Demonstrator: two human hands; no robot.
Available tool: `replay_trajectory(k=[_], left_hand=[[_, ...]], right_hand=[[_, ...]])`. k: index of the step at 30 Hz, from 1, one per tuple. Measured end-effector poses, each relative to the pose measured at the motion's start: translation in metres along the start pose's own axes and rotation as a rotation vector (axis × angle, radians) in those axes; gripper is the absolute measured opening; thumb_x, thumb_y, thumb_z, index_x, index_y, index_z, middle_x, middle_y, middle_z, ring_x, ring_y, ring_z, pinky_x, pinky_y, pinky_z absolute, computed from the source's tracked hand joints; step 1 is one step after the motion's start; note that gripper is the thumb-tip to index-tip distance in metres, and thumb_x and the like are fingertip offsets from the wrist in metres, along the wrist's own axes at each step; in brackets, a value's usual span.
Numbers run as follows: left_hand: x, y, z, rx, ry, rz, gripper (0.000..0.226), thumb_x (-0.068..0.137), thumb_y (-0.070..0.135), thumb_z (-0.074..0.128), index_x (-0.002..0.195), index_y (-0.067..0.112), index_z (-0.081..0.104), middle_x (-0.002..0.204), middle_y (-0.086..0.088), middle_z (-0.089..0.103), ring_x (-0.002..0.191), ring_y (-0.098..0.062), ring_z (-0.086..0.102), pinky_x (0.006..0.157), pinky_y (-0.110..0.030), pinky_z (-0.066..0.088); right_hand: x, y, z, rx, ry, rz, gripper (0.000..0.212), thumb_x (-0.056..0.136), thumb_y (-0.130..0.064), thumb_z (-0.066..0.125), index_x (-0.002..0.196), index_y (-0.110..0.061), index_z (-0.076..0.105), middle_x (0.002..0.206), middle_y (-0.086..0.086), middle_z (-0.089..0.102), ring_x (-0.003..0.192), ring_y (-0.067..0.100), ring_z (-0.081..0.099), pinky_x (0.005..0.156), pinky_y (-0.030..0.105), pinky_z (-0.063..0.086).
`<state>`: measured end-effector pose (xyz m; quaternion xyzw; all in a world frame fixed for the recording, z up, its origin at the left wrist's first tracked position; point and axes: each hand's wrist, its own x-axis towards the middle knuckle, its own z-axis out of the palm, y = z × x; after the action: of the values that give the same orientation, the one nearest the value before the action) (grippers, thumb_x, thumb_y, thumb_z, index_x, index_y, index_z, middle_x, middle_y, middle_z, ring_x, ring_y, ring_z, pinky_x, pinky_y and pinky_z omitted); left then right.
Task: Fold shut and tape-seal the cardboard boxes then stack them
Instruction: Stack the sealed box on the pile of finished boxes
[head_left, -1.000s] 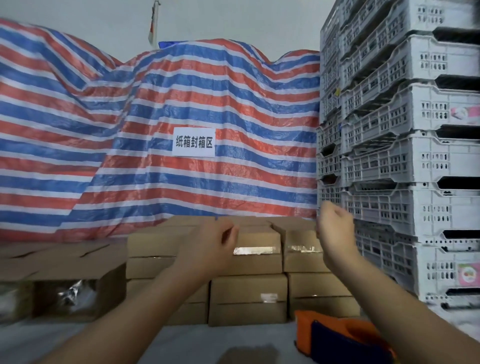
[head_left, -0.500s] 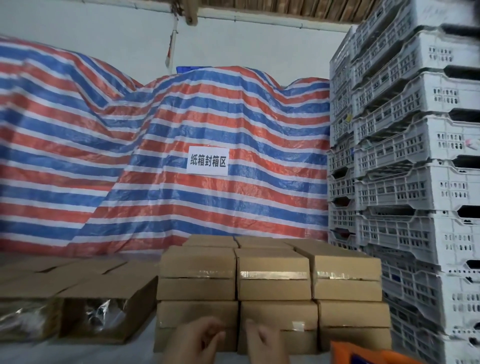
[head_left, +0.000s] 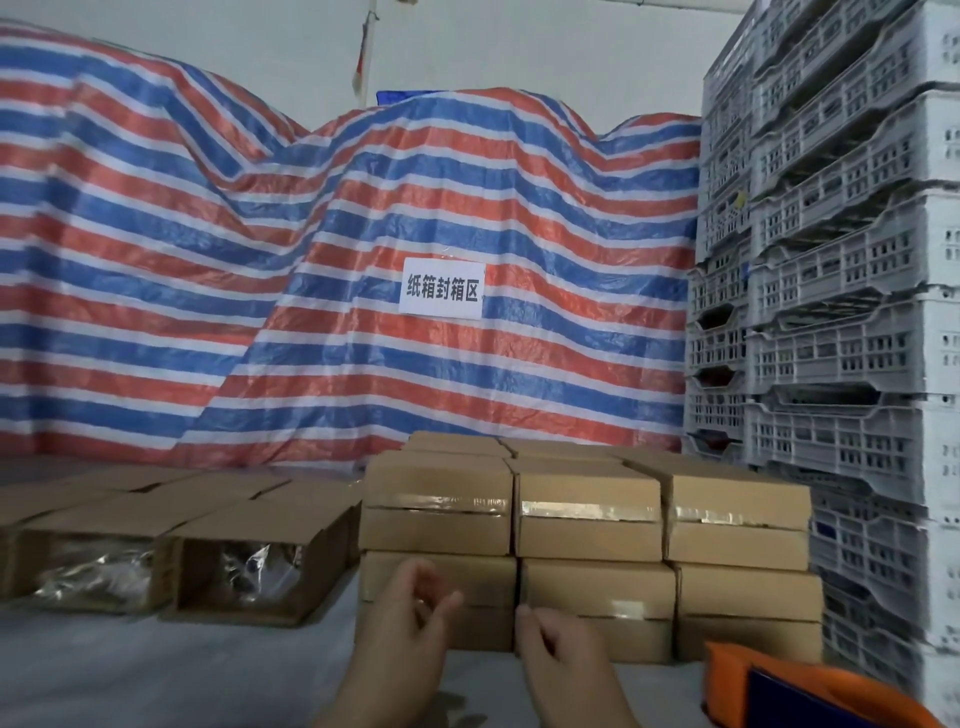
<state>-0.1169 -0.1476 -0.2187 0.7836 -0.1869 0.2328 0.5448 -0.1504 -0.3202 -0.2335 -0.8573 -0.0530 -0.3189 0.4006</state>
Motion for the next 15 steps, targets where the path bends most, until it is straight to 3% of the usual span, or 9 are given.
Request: replay_trajectory(k=[3, 6, 10, 12, 15], left_hand=[[0.011, 0.005, -0.02, 0.081, 0.004, 0.124, 0.035, 0.096, 0.024, 0.061, 0.062, 0.014, 0.056, 0.054, 0.0, 0.056, 0.051, -0.001, 0.048, 0.056, -0.024, 0.039], [0.023, 0.016, -0.053, 0.135, 0.019, 0.164, 0.05, 0.1, 0.035, 0.051, 0.054, 0.014, 0.048, 0.047, 0.003, 0.05, 0.046, -0.003, 0.046, 0.052, -0.025, 0.035], [0.033, 0.016, -0.097, 0.037, -0.029, -0.003, 0.066, 0.099, 0.052, 0.042, 0.056, 0.004, 0.057, 0.05, -0.004, 0.051, 0.048, -0.014, 0.05, 0.053, -0.028, 0.042], [0.039, 0.006, -0.117, 0.035, -0.018, -0.122, 0.07, 0.097, 0.059, 0.038, 0.049, 0.013, 0.061, 0.047, 0.0, 0.056, 0.046, -0.012, 0.055, 0.053, -0.023, 0.046], [0.051, -0.021, -0.143, 0.15, 0.055, -0.134, 0.057, 0.1, 0.046, 0.049, 0.056, 0.013, 0.065, 0.05, -0.003, 0.064, 0.046, -0.012, 0.062, 0.055, -0.021, 0.048]], right_hand=[[0.009, -0.03, -0.003, -0.094, -0.01, -0.169, 0.033, 0.097, -0.04, 0.052, 0.067, -0.027, 0.047, 0.061, -0.016, 0.052, 0.059, 0.001, 0.048, 0.057, 0.019, 0.035], [0.029, -0.063, 0.003, -0.054, 0.01, -0.296, 0.032, 0.093, -0.042, 0.05, 0.072, -0.019, 0.049, 0.069, -0.015, 0.055, 0.065, 0.004, 0.051, 0.058, 0.019, 0.036], [0.051, -0.095, 0.03, -0.05, 0.035, -0.364, 0.015, 0.095, -0.03, 0.058, 0.079, -0.033, 0.058, 0.085, -0.019, 0.059, 0.091, -0.007, 0.053, 0.072, 0.005, 0.039], [0.061, -0.108, 0.049, -0.061, 0.026, -0.405, 0.015, 0.094, -0.03, 0.06, 0.083, -0.039, 0.056, 0.092, -0.025, 0.057, 0.096, -0.011, 0.05, 0.073, 0.004, 0.039], [0.074, -0.127, 0.08, -0.036, -0.013, -0.417, 0.008, 0.096, -0.033, 0.059, 0.101, -0.039, 0.059, 0.108, -0.023, 0.056, 0.104, -0.009, 0.049, 0.083, 0.009, 0.04]])
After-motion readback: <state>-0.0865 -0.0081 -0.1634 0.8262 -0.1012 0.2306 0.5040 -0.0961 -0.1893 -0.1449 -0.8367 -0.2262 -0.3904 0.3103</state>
